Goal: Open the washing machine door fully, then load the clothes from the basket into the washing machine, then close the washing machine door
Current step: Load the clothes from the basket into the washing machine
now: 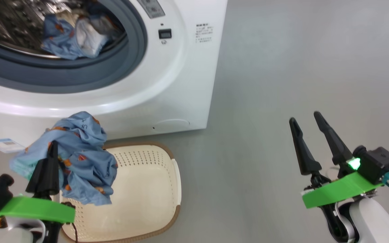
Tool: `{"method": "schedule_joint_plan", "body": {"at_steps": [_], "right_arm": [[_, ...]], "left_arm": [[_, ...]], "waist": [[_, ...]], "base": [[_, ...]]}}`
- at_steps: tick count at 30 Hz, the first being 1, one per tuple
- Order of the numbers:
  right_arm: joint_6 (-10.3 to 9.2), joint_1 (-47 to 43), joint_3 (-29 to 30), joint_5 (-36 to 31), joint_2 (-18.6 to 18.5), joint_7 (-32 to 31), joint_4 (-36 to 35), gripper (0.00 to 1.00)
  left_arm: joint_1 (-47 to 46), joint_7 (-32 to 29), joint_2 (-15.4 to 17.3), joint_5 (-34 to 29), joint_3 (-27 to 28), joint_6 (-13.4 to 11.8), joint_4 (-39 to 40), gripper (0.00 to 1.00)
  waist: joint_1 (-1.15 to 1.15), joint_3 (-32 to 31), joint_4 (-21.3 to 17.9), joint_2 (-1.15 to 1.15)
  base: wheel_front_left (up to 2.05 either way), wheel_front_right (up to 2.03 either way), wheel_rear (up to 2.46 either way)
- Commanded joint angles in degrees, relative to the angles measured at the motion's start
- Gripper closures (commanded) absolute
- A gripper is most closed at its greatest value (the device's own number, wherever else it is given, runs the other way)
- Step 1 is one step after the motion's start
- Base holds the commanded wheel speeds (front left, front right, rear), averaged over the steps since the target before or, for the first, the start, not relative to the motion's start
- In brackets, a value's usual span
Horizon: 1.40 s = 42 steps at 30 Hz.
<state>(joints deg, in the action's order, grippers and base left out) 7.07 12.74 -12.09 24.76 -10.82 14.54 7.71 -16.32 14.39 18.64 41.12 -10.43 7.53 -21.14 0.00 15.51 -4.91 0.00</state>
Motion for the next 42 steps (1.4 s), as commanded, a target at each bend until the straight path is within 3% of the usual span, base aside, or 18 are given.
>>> {"method": "schedule_joint_plan", "body": {"at_steps": [1,23,42], "right_arm": [[0.42,-1.3,-0.3,0.5,-0.7,0.5,-1.2,0.00],[0.42,-6.5,1.3,1.2,-1.9,0.5,-1.4,0.00],[0.42,-6.9,1.4,1.1,-1.9,0.5,-2.0,0.00]], "left_arm": [[0.7,0.6,1.5,-1.3,2.8,0.0,2.5,1.00],[14.3,0.6,-1.8,-10.9,13.0,0.0,18.1,1.00],[16.0,0.6,-3.4,-11.6,15.4,0.0,19.9,1.00]], "waist": [[0.00,-2.1,0.8,0.00],[0.00,-7.5,1.6,0.00],[0.00,-6.2,1.4,0.00]], "base": [[0.00,0.00,0.00],[0.00,0.00,0.00],[0.00,0.00,0.00]]}}
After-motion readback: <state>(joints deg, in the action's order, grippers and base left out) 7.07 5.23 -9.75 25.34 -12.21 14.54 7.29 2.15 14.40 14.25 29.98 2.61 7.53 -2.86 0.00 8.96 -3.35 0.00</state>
